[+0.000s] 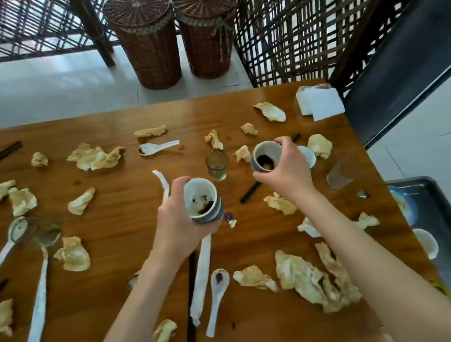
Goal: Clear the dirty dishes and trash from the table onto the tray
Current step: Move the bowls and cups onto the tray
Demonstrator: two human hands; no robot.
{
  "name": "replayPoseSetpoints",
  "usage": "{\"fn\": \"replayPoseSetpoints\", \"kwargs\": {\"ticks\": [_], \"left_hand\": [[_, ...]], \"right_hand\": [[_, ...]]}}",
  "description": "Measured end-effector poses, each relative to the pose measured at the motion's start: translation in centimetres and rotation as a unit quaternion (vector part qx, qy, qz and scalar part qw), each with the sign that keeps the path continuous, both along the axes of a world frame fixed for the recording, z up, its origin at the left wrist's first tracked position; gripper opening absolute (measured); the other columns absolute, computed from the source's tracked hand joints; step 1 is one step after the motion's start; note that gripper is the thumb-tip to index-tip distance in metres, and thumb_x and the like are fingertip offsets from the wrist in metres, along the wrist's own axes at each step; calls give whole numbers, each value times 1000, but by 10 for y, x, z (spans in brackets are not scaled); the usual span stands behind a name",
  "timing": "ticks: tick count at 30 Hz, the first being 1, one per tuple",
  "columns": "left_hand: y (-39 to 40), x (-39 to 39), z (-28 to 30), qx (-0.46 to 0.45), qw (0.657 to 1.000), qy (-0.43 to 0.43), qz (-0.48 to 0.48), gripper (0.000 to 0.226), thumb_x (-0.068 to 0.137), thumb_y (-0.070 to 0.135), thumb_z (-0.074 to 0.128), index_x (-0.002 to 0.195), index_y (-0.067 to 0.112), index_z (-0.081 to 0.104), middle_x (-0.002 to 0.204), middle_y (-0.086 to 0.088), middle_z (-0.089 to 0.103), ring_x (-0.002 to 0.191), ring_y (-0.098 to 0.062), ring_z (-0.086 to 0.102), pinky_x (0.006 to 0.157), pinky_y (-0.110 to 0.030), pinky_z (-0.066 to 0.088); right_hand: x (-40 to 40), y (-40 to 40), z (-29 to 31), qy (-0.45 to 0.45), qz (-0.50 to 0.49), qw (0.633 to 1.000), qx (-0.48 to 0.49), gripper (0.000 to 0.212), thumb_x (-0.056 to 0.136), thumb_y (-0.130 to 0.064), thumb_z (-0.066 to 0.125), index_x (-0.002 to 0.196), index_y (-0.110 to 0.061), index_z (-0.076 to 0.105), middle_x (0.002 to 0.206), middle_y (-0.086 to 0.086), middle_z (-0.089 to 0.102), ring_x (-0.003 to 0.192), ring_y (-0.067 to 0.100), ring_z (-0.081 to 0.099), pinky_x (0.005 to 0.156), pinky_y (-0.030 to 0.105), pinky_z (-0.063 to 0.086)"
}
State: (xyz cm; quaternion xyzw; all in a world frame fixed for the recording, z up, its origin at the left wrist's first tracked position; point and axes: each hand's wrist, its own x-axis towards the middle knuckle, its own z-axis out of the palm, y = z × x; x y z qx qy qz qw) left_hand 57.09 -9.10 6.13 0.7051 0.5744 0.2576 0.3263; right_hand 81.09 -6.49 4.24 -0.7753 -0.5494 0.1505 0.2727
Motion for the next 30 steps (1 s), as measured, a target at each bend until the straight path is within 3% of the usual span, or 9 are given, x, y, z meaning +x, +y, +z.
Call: {"fn": "replayPoseSetpoints", "kwargs": {"ticks": [4,7,11,19,24,27,30], "left_hand": [[-14,45,-1,7,999,14,37,83,49,36,88,114,38,37,94,15,52,82,-9,50,59,-8,33],[-21,77,-4,-5,998,9,57,83,50,37,88,116,35,37,94,11,56,81,-10,53,58,-10,35],[-23,112,-7,-5,998,8,69,83,53,34,87,120,26,39,103,3,57,89,-18,56,69,-27,44],[-21,134,-7,-7,996,24,87,80,52,31,88,114,34,37,99,8,53,86,-13,51,60,-12,34],[-14,137,-11,-16,994,35,99,86,50,31,89,117,36,35,102,8,53,91,-15,51,69,-23,39],[-12,140,-13,-14,995,33,92,87,49,32,89,117,36,35,98,12,52,87,-12,51,62,-14,37],[-11,141,-16,-20,996,30,86,88,49,32,90,118,35,35,97,13,52,86,-10,51,60,-6,34]], "right_hand": [[58,-4,-2,-13,-2,1000,-28,80,62,-43,81,125,-17,39,116,2,53,104,18,53,72,24,43],[88,1,-11,-1,-1,999,-39,81,61,-40,83,125,-17,39,117,2,53,105,18,52,73,23,42],[112,13,-26,10,15,999,-49,77,64,-38,81,125,-15,40,118,3,52,107,18,50,73,22,39],[120,24,-45,19,37,996,-78,82,64,-35,83,130,-15,38,123,5,51,112,20,50,77,22,39],[120,23,-51,34,45,995,-80,83,65,-34,83,131,-15,36,126,5,49,114,20,49,83,26,41],[119,22,-55,59,45,995,-72,85,63,-32,84,131,-18,35,124,5,49,113,20,49,81,23,39],[118,16,-60,76,43,994,-63,96,59,-28,87,137,-22,31,128,5,49,119,22,46,91,32,42]]}}
